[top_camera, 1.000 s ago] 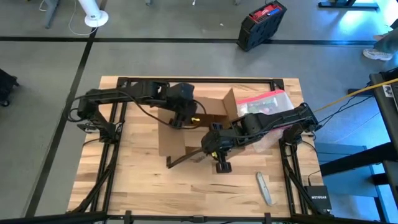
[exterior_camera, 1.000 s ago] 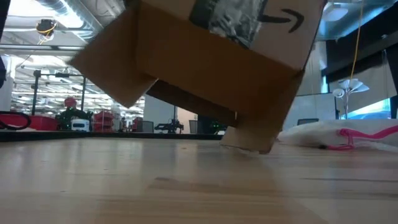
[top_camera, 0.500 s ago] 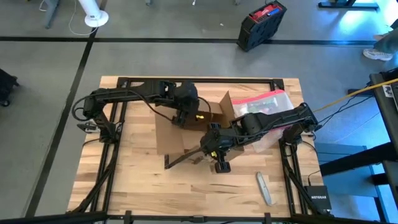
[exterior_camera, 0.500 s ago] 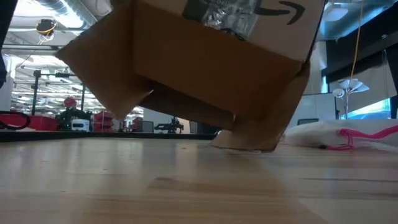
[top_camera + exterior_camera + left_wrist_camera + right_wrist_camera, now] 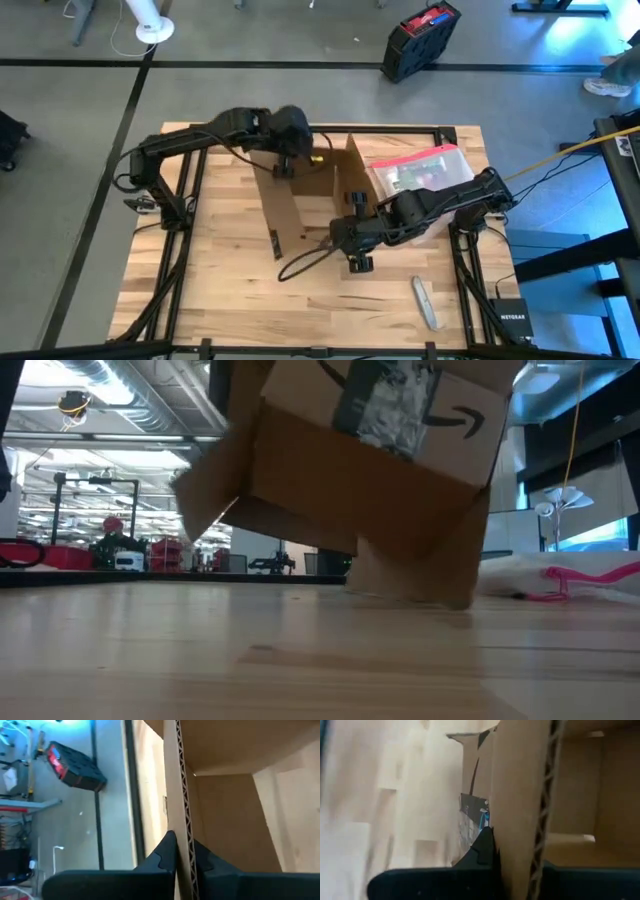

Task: Unpack boxes
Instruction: Break down the cardboard box with the gray cutter until it is fully flat

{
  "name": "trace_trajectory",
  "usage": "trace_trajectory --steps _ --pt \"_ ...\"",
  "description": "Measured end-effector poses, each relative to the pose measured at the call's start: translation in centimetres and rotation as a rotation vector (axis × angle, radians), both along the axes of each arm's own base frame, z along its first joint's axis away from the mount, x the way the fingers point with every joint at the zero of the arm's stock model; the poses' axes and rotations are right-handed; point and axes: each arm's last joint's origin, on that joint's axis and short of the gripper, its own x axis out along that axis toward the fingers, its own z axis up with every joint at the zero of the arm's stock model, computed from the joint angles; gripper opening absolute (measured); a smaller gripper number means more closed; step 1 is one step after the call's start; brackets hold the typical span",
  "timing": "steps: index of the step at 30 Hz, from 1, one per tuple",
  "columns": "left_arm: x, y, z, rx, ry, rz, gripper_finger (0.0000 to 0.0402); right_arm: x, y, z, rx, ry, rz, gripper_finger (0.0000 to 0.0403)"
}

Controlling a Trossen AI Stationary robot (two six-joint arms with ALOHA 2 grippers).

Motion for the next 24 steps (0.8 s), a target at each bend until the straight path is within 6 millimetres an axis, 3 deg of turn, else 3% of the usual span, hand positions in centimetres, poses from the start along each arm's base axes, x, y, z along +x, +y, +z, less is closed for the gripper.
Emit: trace_trajectory --steps 5,10,15,24 --pt "-2.2 1.0 2.3 0.022 -0.040 0.018 0.0001 -0.7 -0.2 -0.2 -0.106 0.012 -0.101 0.0000" --pt "-4.2 0.7 4.1 0.042 -0.062 -0.002 0.0000 -1.5 -1.0 -0.5 -0.125 0.085 -0.202 0.0000" --pt "-6.0 -0.8 5.5 0.013 -0.096 -0.087 0.0000 -1.9 -1.8 -0.9 -0.120 0.147 -0.283 0.0000" --pt "-7.7 -4.3 6.0 -0.061 -0.042 -0.230 0.0000 -1.7 -3.0 -1.0 -0.112 0.155 -0.358 0.0000"
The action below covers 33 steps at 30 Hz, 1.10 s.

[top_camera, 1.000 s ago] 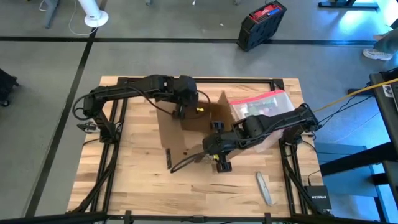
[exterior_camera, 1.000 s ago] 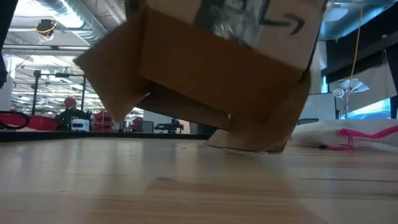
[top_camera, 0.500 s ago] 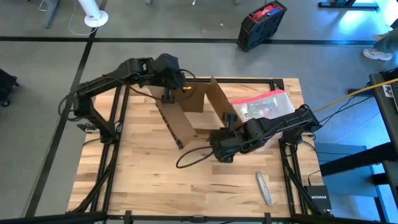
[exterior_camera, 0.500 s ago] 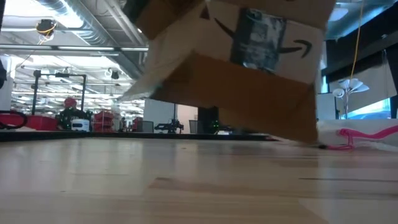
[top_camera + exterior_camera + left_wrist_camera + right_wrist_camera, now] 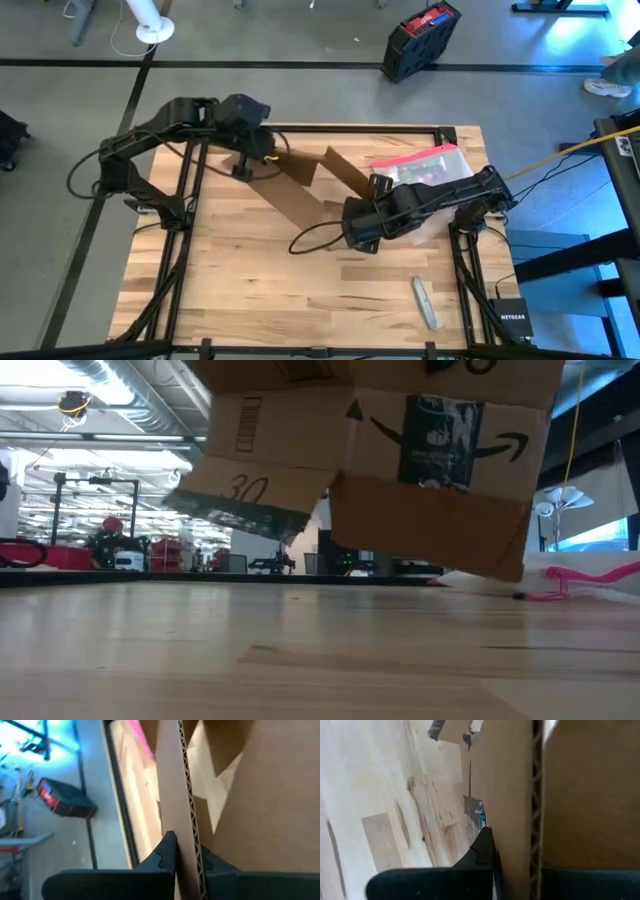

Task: Unpack boxes
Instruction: Break down the cardboard box with the gray cutter until it is fully flat

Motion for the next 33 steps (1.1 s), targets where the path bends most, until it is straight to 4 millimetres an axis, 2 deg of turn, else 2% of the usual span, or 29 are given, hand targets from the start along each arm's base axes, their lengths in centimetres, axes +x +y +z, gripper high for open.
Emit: trace_trajectory --steps 5,11,17,22,24,28,33 --pt "-0.4 -1.9 -0.4 -0.050 0.076 -0.124 0.0000 0.2 -0.8 -1.0 0.015 0.044 -0.031 0.0000" --pt "-0.2 -3.0 -1.7 -0.114 0.151 -0.195 0.0000 0.5 -1.3 -2.7 0.073 0.110 -0.047 0.0015" --pt "0.0 -3.6 -3.0 -0.150 0.210 -0.210 0.0000 1.2 -1.2 -2.6 0.082 0.026 -0.037 0.0086" --pt "0.0 -4.0 -3.4 -0.148 0.233 -0.211 0.0000 0.7 -1.1 -2.2 0.083 0.013 -0.055 0.0145" --pt "0.0 -4.3 -3.4 -0.144 0.236 -0.221 0.0000 0.4 -0.5 -1.5 0.072 -0.018 -0.030 0.0155" --pt "-0.1 -4.8 -3.5 -0.137 0.253 -0.250 0.0000 -0.8 0.5 1.9 0.047 -0.157 0.028 0.0160" --pt "-0.2 -5.6 -3.5 -0.121 0.264 -0.308 0.0000 -2.2 0.3 5.4 0.071 -0.295 0.018 0.0160"
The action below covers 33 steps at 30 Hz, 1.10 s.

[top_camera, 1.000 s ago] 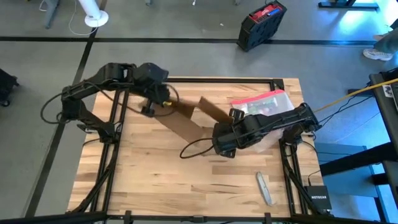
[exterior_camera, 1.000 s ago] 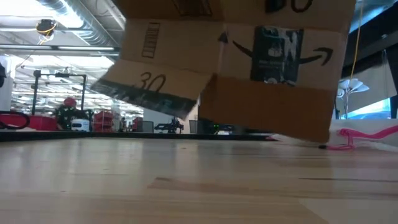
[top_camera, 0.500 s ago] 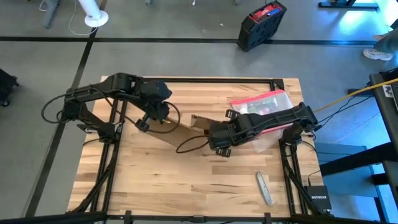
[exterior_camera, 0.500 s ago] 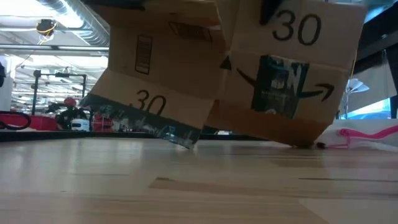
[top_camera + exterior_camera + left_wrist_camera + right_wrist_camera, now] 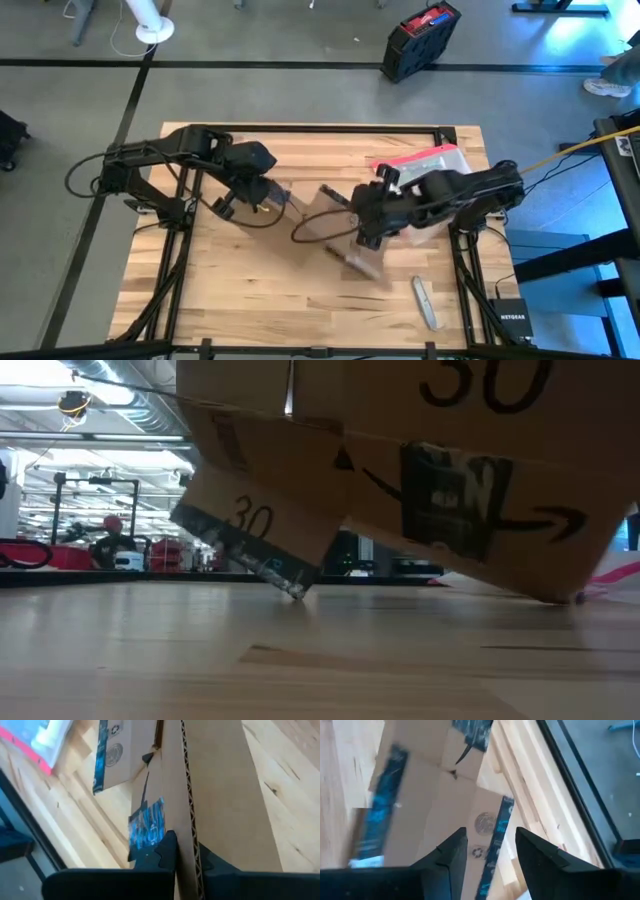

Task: Unpack boxes
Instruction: Break down the cardboard box with the gray cutter until it is fully flat

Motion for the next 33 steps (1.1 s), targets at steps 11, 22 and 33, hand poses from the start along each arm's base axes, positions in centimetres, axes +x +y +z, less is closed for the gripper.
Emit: trace_trajectory --steps 11,22,33 --pt "-0.8 -3.3 -0.3 0.043 0.063 -0.185 0.0002 0.8 -1.0 -2.0 0.063 0.083 -0.024 0.0160" --pt "-1.3 -3.9 -0.5 -0.159 0.144 -0.025 0.0116 1.6 -2.7 -3.0 0.035 0.113 -0.061 0.0160" --pt "-1.3 -4.0 -0.5 -0.258 0.168 0.125 0.0195 2.4 -3.6 -2.8 0.057 0.069 -0.039 0.0160"
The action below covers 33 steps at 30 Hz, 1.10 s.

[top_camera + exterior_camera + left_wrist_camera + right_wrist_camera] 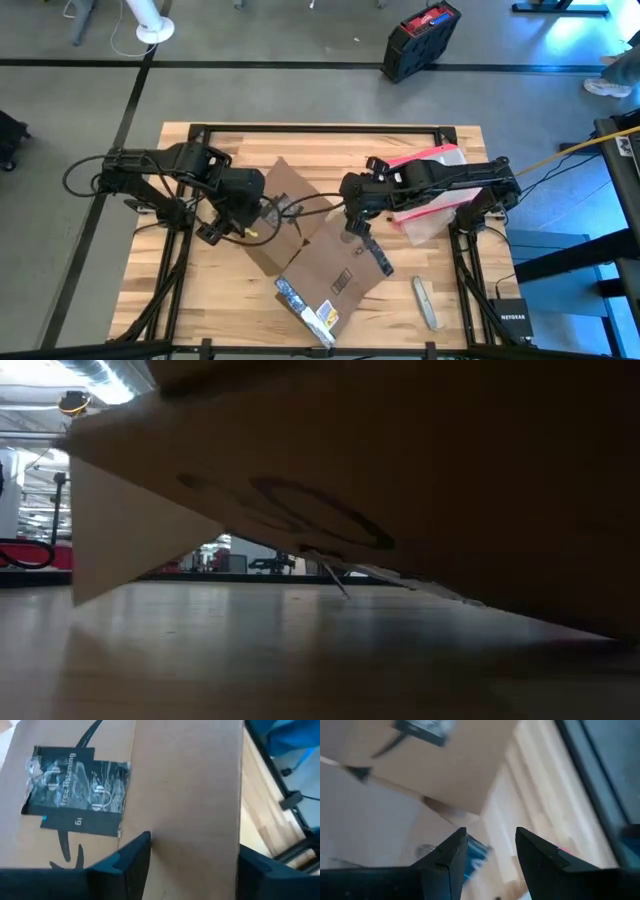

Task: Unpack boxes
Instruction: Break down the cardboard box with the gray cutter until it is fully flat

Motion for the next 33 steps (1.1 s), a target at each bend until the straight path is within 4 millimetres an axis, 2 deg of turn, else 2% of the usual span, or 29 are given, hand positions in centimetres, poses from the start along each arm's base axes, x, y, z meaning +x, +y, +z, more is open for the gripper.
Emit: trace_trajectory --steps 6,9,14,22,26,29,33 --pt "-0.4 0.1 -2.4 0.037 0.094 0.025 0.0204 2.2 0.7 0.2 0.122 -0.167 0.131 0.0160" --pt "-0.7 0.2 -4.0 0.051 0.156 0.029 0.0206 3.5 0.8 -1.3 0.152 -0.171 0.177 0.0160" --pt "-1.1 0.3 -6.0 0.076 0.235 0.074 0.0206 5.6 0.4 -6.0 0.220 -0.152 0.203 0.0160" --pt "-1.9 0.4 -6.9 0.036 0.290 0.149 0.0206 8.9 -0.3 -12.0 0.316 -0.238 0.269 0.0160" --pt "-2.3 0.3 -7.3 0.001 0.327 0.197 0.0206 10.6 -0.5 -15.7 0.370 -0.179 0.308 0.0160" --pt "-2.6 0.3 -7.0 -0.014 0.323 0.263 0.0206 11.5 -0.3 -17.6 0.402 -0.160 0.328 0.0160" --pt "-3.7 0.5 -6.1 -0.042 0.289 0.349 0.0206 12.1 -0.1 -18.6 0.425 -0.173 0.349 0.0160"
